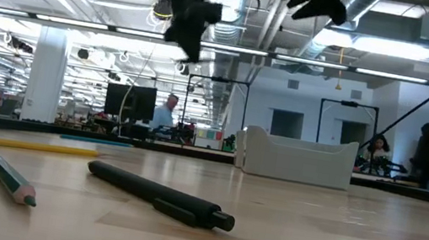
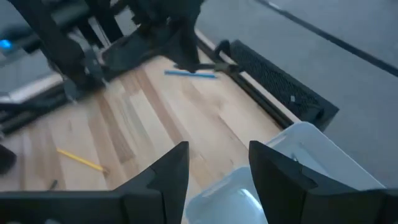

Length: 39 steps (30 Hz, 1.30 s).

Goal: Sort pens & pencils
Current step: Put the top black pen into the top bin

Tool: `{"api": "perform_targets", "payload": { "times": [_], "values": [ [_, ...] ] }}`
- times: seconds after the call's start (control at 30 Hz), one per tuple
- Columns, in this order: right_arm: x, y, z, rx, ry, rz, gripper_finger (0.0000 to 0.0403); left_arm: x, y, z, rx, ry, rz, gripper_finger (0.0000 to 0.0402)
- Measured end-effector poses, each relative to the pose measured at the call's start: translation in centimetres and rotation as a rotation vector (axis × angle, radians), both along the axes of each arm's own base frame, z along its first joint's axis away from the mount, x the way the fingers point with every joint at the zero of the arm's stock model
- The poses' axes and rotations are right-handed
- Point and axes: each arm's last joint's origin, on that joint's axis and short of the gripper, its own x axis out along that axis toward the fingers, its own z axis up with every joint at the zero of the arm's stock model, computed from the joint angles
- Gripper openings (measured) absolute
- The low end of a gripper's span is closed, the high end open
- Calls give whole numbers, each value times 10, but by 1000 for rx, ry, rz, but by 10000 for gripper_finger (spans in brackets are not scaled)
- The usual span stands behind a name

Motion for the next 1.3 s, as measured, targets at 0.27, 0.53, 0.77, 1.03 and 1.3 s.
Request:
{"api": "perform_targets", "payload": {
  "times": [0.27, 0.53, 0.77, 1.03, 1.3],
  "values": [
    [-1, 5, 23, -95, -188, 34, 189, -6, 14, 64, -160, -435, -148, 38],
    [7, 2, 39, -105, -386, 5, 189, 5, 5, 83, -277, -676, -396, 38],
    [-3, -10, 48, -13, -496, -105, 210, 6, 3, 84, -315, -691, -401, 38],
    [-4, -14, 47, 35, -508, -140, 253, 6, 3, 84, -321, -691, -394, 38],
    [0, -8, 46, 83, -521, -133, 260, 7, 4, 86, -309, -703, -399, 38]
  ]
}}
